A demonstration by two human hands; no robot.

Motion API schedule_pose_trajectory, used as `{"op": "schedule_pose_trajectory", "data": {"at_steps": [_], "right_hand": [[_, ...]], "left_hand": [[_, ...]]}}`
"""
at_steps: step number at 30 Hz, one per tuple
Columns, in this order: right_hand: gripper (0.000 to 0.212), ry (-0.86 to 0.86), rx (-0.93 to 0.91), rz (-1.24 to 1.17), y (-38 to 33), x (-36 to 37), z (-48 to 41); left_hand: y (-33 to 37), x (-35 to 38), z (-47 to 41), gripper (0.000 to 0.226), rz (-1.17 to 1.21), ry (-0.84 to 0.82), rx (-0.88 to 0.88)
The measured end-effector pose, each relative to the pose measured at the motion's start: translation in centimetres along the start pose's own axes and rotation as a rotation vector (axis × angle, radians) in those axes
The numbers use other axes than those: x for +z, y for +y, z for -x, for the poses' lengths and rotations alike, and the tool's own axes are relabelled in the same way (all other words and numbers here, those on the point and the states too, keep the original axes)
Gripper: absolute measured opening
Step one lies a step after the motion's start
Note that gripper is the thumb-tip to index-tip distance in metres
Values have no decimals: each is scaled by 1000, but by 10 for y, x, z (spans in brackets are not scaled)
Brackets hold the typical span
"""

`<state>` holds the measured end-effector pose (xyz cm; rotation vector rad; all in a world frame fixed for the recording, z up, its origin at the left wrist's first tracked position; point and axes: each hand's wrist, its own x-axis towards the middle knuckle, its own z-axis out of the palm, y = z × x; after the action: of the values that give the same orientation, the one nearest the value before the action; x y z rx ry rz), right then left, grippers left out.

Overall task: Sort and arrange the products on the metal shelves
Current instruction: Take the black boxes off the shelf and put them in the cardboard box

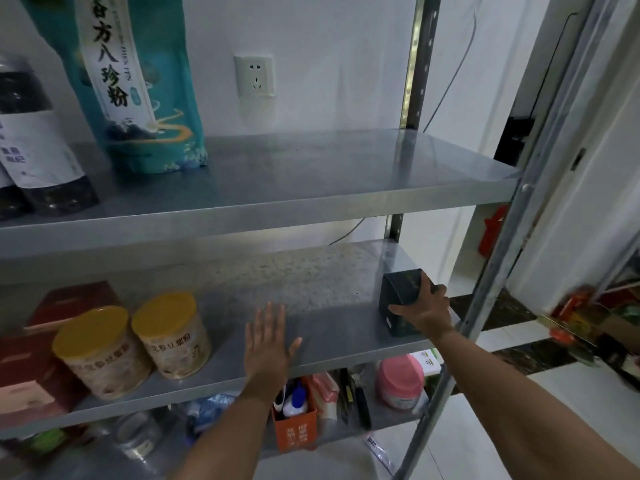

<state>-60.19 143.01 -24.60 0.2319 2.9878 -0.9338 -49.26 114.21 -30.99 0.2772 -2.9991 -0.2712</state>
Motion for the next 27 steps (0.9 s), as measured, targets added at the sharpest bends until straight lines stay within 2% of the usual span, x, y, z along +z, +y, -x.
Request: {"op": "schedule_pose_trajectory", "data": {"at_steps": [4, 7, 10, 17, 19, 23, 25, 27], "right_hand": [[108, 24, 22, 56, -14, 13, -9], [107, 61, 25, 81, -24, 26, -12], [108, 69, 27, 77, -35, 37, -14], [112, 62, -48, 87, -69, 65, 19], [116, 30, -74, 101, -79, 75, 40], [127, -162, -180, 181, -81, 86, 68], [117, -227, -272, 116, -75, 76, 68], [106, -196, -355, -3, -73, 61, 60]], "left_hand": [[-8, 13, -11, 107, 4, -65, -12], [-14, 27, -19, 81, 2, -141, -17], [-18, 39, -23, 71, -6, -205, -4], [-18, 41, -23, 67, -23, -195, 7], [-18, 38, -21, 66, -15, -203, 6], [-18, 31, -21, 65, -8, -259, 22], [-19, 29, -20, 64, -11, -284, 41], [-21, 28, -18, 63, -7, -286, 61]]}}
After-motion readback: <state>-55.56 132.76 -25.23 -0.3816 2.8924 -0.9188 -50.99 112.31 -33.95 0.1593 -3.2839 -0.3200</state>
